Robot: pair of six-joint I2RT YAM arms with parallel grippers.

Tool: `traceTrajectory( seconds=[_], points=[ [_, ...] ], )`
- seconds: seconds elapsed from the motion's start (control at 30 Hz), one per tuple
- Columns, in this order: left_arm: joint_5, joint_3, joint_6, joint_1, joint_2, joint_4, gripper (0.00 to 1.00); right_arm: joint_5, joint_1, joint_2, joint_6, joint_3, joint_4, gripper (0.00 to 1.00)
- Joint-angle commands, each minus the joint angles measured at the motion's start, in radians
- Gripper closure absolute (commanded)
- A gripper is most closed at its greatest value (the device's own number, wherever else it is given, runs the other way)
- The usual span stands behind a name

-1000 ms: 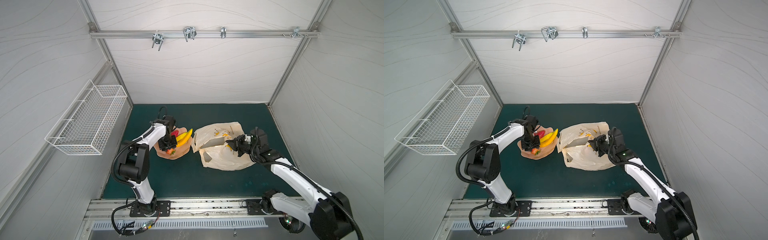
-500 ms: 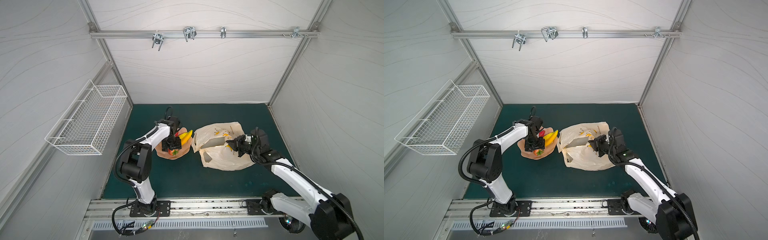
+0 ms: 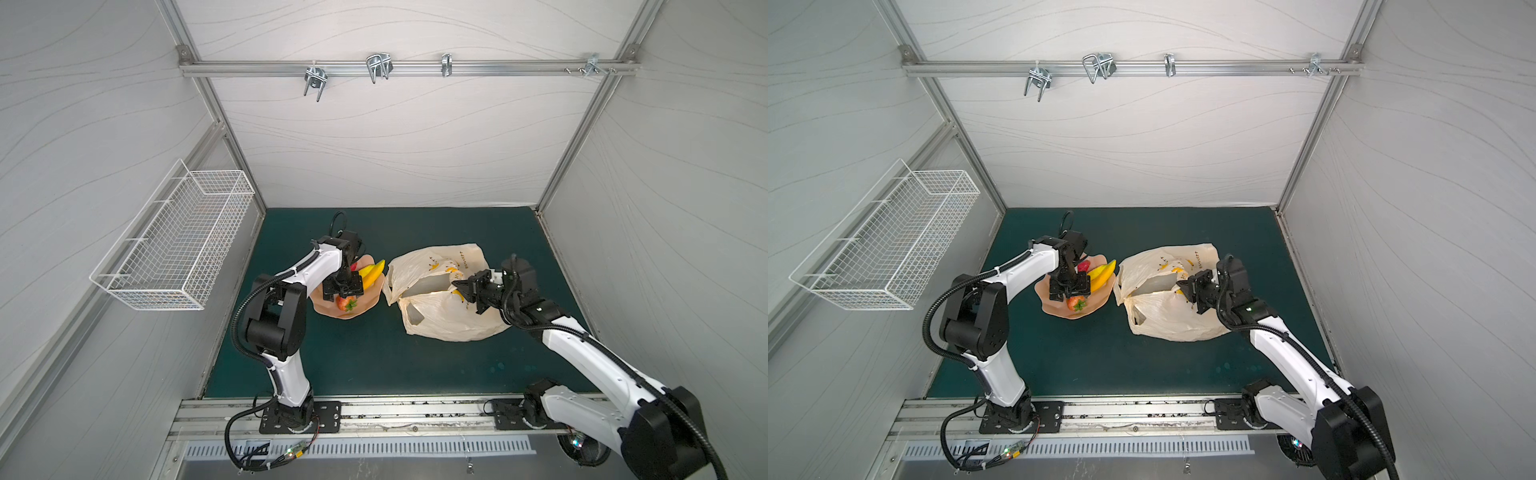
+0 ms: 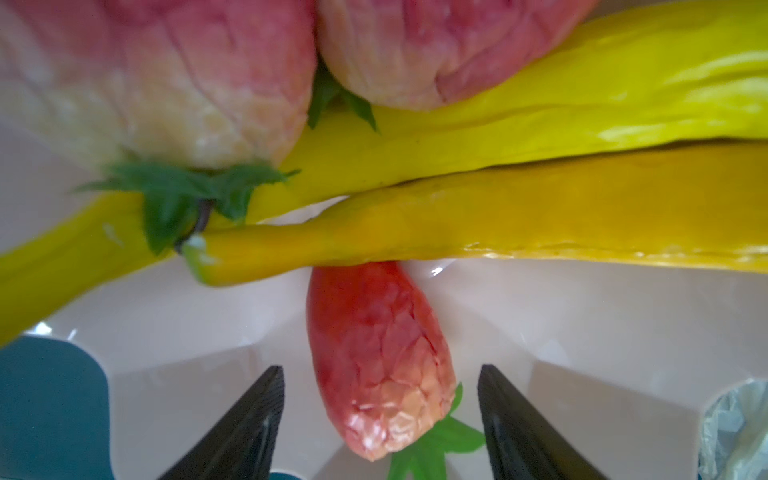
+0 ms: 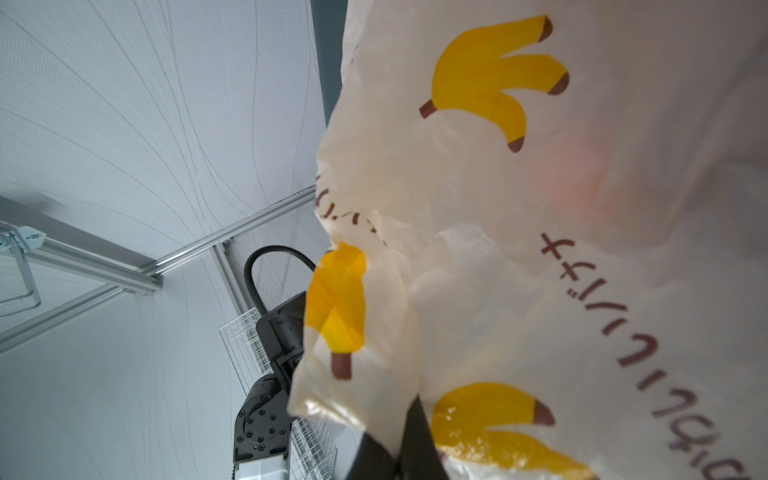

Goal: Place the fruits into the plastic bag
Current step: 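Close the left gripper on the red strawberry, then lift the red strawberry out of the bowl with the left gripper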

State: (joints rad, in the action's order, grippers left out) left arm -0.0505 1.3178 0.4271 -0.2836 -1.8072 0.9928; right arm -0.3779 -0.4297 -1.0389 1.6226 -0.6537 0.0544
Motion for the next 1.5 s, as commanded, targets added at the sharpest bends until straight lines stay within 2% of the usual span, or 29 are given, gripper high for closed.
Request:
traceTrajectory(
  seconds=[0.0,0.27,0.53,0.77,1.03,1.47],
  points=[
    [-0.018,0.045,0.02,0.003,-0.033,0.021,0.25,0.008,0.006,0.004,0.003,-0.024,0.016,1.0],
    [-0.003,0.044,0.014,0.003,-0.05,0.032,0.34,0.004,0.008,-0.005,0.001,-0.027,0.013,1.0],
    [0.001,0.068,-0.002,0.003,-0.006,0.058,0.56,0.0,0.01,-0.013,0.002,-0.03,0.013,1.0],
    [0.006,0.098,-0.005,0.003,0.047,0.101,0.68,0.0,0.01,-0.012,0.003,-0.03,0.015,1.0],
    [0.012,0.125,-0.015,0.003,0.147,0.153,0.72,0.0,0.012,-0.004,0.0,-0.03,0.024,1.0],
    [0.171,0.167,-0.068,-0.021,0.279,0.091,0.78,0.005,0.012,0.011,0.0,-0.026,0.035,1.0]
  ],
)
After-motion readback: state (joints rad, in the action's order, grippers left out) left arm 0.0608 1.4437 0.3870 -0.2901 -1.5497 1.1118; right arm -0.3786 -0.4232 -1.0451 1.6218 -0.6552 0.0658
